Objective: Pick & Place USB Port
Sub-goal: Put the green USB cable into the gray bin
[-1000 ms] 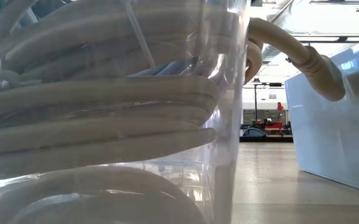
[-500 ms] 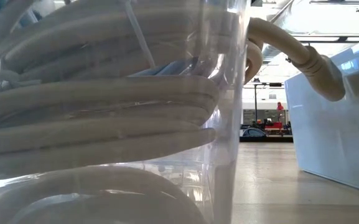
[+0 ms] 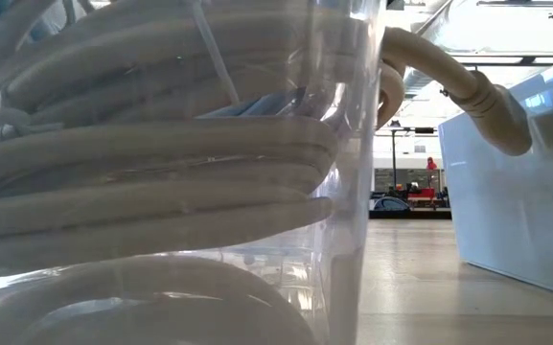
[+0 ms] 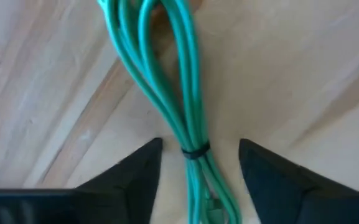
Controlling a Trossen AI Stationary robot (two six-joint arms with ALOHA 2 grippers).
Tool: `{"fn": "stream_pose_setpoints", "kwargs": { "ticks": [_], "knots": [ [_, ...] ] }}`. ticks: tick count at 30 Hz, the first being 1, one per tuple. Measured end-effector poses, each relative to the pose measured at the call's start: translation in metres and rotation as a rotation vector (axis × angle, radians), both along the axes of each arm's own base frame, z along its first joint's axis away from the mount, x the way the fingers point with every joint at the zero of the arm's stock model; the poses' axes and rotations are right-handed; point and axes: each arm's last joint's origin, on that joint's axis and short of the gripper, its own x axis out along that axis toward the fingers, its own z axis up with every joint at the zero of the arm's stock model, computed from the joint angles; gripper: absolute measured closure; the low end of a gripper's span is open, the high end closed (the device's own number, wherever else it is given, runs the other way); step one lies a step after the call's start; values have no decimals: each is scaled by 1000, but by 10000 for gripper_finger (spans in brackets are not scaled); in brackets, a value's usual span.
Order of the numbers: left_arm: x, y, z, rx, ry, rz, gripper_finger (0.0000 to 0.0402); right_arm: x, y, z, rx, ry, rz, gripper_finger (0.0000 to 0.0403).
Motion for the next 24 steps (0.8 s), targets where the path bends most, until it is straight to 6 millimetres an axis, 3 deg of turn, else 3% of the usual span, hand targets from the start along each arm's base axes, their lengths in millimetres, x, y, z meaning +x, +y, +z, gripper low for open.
{"fn": "stream_pose_setpoints", "kwargs": {
  "ticks": [2, 6, 10, 14, 20, 24],
  "knots": [
    [-3, 2, -3, 12, 20, -8, 232, 0, 0, 0, 0, 0, 0, 254],
    [-6, 4, -4, 49, 31, -69, 370, 0, 0, 0, 6, -1, -8, 254],
    [-6, 4, -2, 51, 41, -79, 380, 0, 0, 0, 8, 1, -13, 254],
    [-5, 4, 14, 70, 54, -131, 391, -2, 0, 0, 7, 3, -13, 254],
    [-3, 11, 82, 115, -83, -184, 395, -13, -4, 21, 66, -95, 15, 254],
    [-9, 20, 152, 260, -375, -130, 395, -28, -8, 49, 155, -245, 58, 254]
  ]
}}
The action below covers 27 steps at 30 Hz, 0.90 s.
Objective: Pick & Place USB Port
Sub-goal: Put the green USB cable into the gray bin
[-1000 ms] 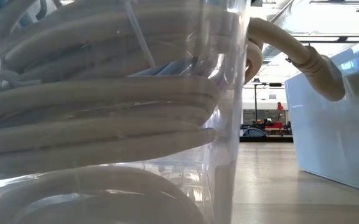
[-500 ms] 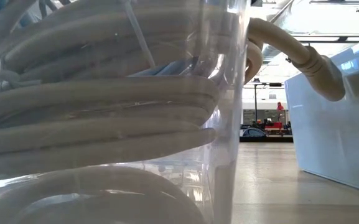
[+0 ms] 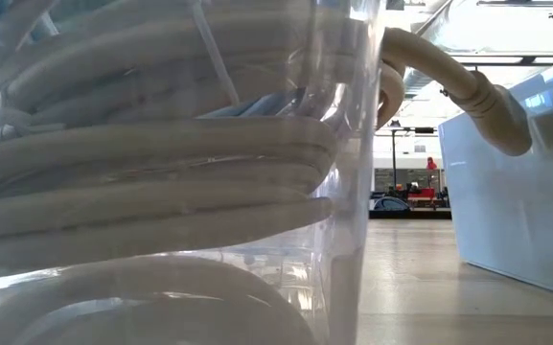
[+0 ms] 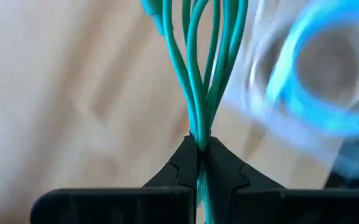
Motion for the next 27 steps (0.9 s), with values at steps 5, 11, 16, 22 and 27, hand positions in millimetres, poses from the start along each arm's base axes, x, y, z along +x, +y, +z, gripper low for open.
{"fn": "stream_pose_setpoints", "kwargs": {
  "ticks": [5, 11, 16, 22, 27],
  "knots": [
    [-11, 6, 83, 304, -537, -23, 396, -13, -2, 39, 97, -281, 102, 254],
    [0, 13, 142, 568, -888, -228, 396, -11, 4, 71, 148, -580, 294, 253],
    [20, 26, 163, 643, -1094, -421, 396, -10, 7, 84, 135, -726, 414, 253],
    [41, 54, 162, 614, -1146, -517, 396, -8, 3, 89, 72, -789, 290, 253],
    [56, 68, 156, 577, -1162, -564, 396, -4, -1, 88, 27, -794, 193, 254]
  ]
}}
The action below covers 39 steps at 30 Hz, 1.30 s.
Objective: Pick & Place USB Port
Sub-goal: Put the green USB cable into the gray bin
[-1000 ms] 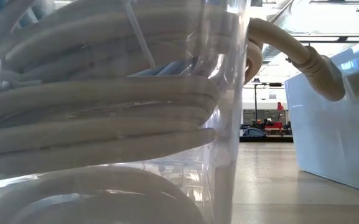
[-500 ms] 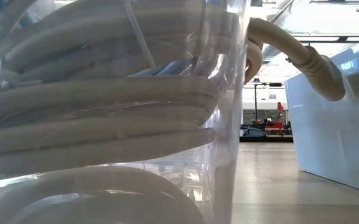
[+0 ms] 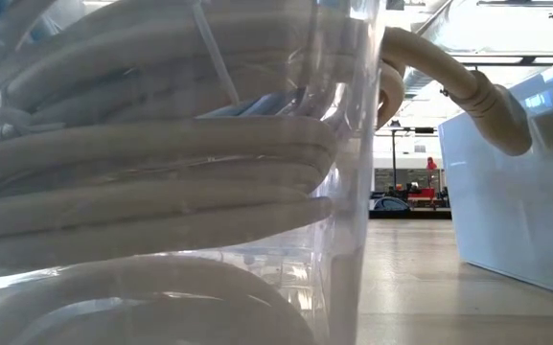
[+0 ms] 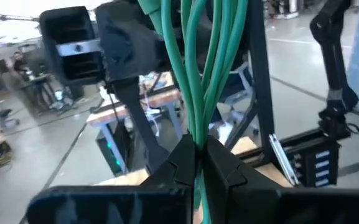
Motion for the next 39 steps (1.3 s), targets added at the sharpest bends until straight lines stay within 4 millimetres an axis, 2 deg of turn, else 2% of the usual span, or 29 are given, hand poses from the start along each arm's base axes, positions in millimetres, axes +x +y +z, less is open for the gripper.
{"fn": "stream_pose_setpoints", "kwargs": {
  "ticks": [8, 17, 20, 23, 24, 28, 32, 39],
  "knots": [
    [12, 10, -4, -8, -10, -74, 396, 13, -9, -7, -10, 26, -49, 254],
    [13, 15, -4, -7, -10, -89, 396, 33, -12, -20, -21, 72, 46, 260],
    [13, 14, -5, -4, 9, -91, 396, 35, -15, -21, -28, 73, 53, 294],
    [13, 15, -6, -3, 17, -92, 396, 36, -19, -21, -43, 71, 59, 370],
    [13, 15, -6, -2, 16, -90, 393, 35, -20, -20, -41, 71, 65, 382],
    [13, 15, -6, 24, 10, -85, 354, 30, -22, -18, -17, 81, 46, 385],
    [9, 16, -4, 62, 2, -87, 315, 17, -25, -13, 11, 98, 18, 392],
    [-11, 23, -3, 104, 100, 23, 303, -21, -20, -9, 94, 197, -90, 395]
  ]
}}
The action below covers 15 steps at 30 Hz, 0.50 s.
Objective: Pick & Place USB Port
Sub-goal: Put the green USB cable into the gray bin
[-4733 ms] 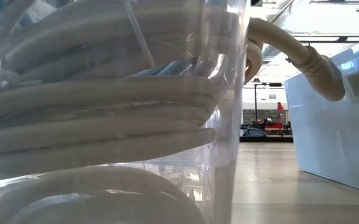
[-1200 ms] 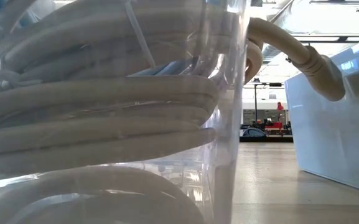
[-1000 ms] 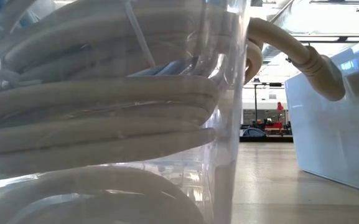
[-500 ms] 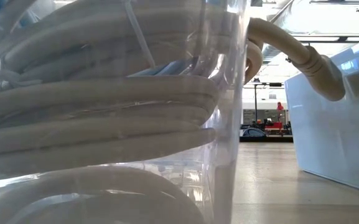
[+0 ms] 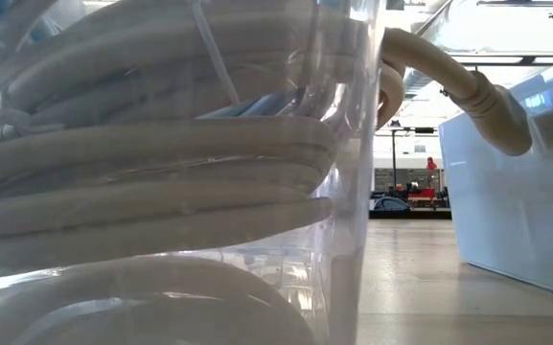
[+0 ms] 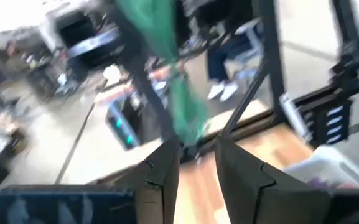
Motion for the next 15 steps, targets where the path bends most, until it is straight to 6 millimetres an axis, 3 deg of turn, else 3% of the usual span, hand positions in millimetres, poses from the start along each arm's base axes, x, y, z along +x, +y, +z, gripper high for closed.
{"fn": "stream_pose_setpoints", "kwargs": {
  "ticks": [8, 15],
  "knots": [
    [-21, -3, 5, 9, 40, 41, 301, -41, 27, -24, 137, 275, -161, 395],
    [-26, -12, 3, 35, 65, 123, 300, -49, 63, -67, 423, 355, -299, 395]
  ]
}}
